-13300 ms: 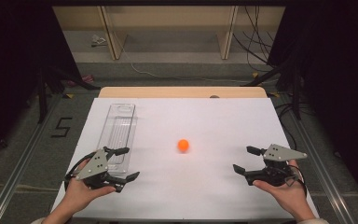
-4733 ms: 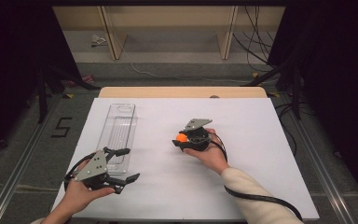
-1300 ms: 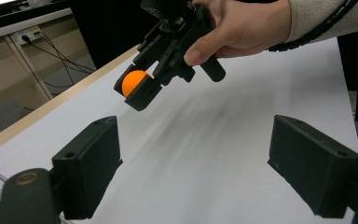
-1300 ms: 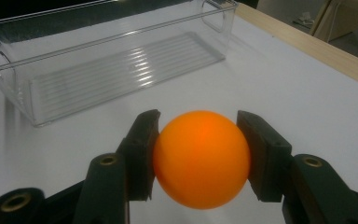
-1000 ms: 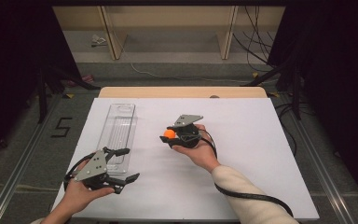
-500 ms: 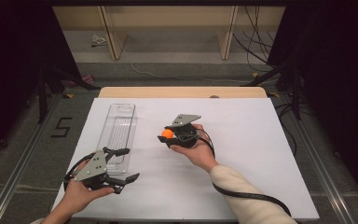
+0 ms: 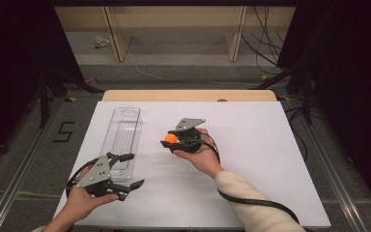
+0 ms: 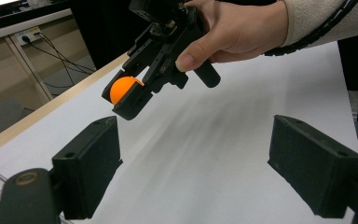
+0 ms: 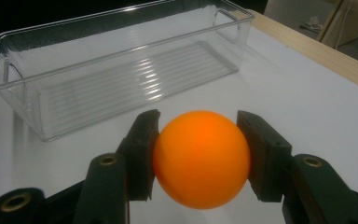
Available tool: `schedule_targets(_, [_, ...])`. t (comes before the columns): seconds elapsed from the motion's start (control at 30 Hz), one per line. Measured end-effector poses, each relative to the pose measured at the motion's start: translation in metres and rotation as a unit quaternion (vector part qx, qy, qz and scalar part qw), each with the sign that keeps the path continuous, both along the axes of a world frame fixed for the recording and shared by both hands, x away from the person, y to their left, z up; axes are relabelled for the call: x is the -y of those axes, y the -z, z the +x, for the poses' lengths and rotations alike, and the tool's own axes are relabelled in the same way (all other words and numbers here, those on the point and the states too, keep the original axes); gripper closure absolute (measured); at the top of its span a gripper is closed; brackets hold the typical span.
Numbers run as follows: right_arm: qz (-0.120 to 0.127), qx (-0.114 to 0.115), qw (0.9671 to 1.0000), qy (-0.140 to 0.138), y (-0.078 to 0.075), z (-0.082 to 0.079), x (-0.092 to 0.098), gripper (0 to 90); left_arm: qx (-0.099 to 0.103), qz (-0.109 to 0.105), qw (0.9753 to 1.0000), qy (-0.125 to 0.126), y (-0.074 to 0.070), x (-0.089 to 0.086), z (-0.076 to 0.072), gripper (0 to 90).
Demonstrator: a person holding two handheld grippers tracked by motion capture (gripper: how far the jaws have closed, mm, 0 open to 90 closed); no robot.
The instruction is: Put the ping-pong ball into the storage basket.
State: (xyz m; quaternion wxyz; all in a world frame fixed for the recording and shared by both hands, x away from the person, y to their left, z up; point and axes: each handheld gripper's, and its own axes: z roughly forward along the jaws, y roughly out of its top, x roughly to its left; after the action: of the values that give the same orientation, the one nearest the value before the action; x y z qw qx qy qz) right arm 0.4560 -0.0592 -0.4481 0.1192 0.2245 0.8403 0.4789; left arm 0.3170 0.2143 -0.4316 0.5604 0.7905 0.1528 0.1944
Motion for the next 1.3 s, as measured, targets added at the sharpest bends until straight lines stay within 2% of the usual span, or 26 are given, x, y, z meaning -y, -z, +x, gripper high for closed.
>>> schedule_targets(1.3, [0.001,0.001,0.9999,-0.01,-0.004,0.003,-0.016,51.4,0.0,0.0,1.0,0.0,0.0,0.0,0.0,16.2])
